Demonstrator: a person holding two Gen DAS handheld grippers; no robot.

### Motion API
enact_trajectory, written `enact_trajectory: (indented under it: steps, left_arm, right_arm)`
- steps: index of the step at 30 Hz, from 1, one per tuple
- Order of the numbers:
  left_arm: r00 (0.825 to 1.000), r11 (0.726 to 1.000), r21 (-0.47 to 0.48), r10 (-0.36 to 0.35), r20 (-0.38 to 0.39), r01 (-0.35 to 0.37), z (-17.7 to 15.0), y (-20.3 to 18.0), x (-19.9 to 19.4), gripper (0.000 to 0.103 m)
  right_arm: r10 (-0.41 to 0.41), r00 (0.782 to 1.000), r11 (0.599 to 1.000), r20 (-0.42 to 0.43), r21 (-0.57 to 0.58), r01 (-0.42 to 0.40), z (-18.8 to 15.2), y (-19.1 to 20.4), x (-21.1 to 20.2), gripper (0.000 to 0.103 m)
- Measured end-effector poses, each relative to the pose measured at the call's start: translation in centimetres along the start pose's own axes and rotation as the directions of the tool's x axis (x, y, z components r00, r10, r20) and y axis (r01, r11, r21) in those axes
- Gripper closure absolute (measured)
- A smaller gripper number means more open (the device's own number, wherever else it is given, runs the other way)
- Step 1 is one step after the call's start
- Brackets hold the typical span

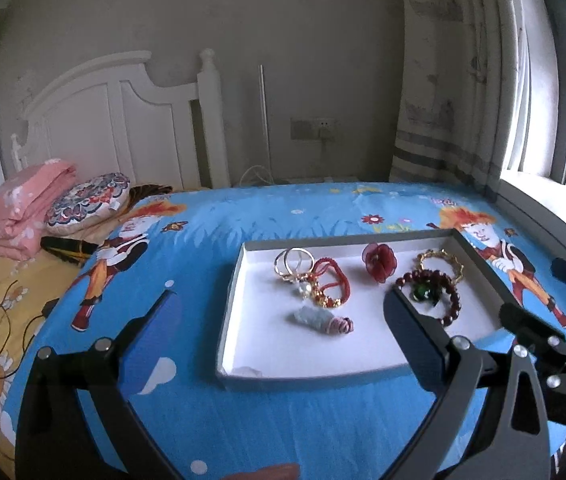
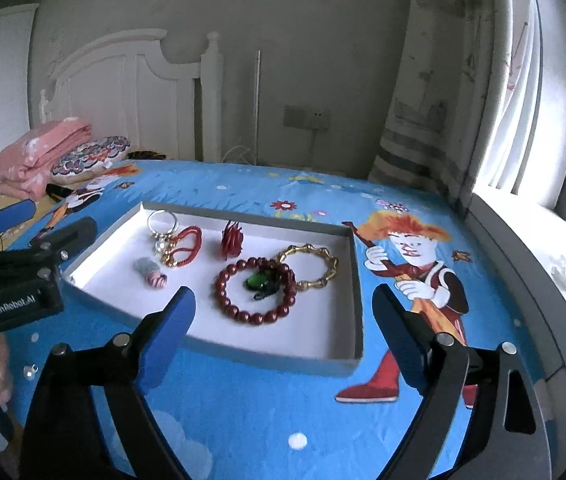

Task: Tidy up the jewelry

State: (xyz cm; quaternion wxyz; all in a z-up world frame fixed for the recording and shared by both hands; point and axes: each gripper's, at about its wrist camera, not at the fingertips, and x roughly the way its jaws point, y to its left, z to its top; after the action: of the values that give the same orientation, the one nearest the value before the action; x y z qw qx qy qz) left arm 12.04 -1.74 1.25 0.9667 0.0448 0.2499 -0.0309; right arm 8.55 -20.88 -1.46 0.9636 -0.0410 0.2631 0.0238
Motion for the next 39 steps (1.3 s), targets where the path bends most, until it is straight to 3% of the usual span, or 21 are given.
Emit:
enact_trajectory:
  steps: [13,39]
  left_arm:
    - [1.000,1.000,0.023,0.001,-0.024,0.000,-1.4,-0.9,-1.2,0.005]
    - [0.998,1.000,-0.012,-0.008,-0.069,0.007,-2.0,-0.1,-0.8,0.005]
  right_arm:
    - [0.015,0.998,0.999,-0.053,0.033,-0.013,-0.3,-0.4,0.3,0.019]
    - [0.027,0.997,1.000,-0.073,0.014,-0.026,-0.8,0.7,0.5,0.019]
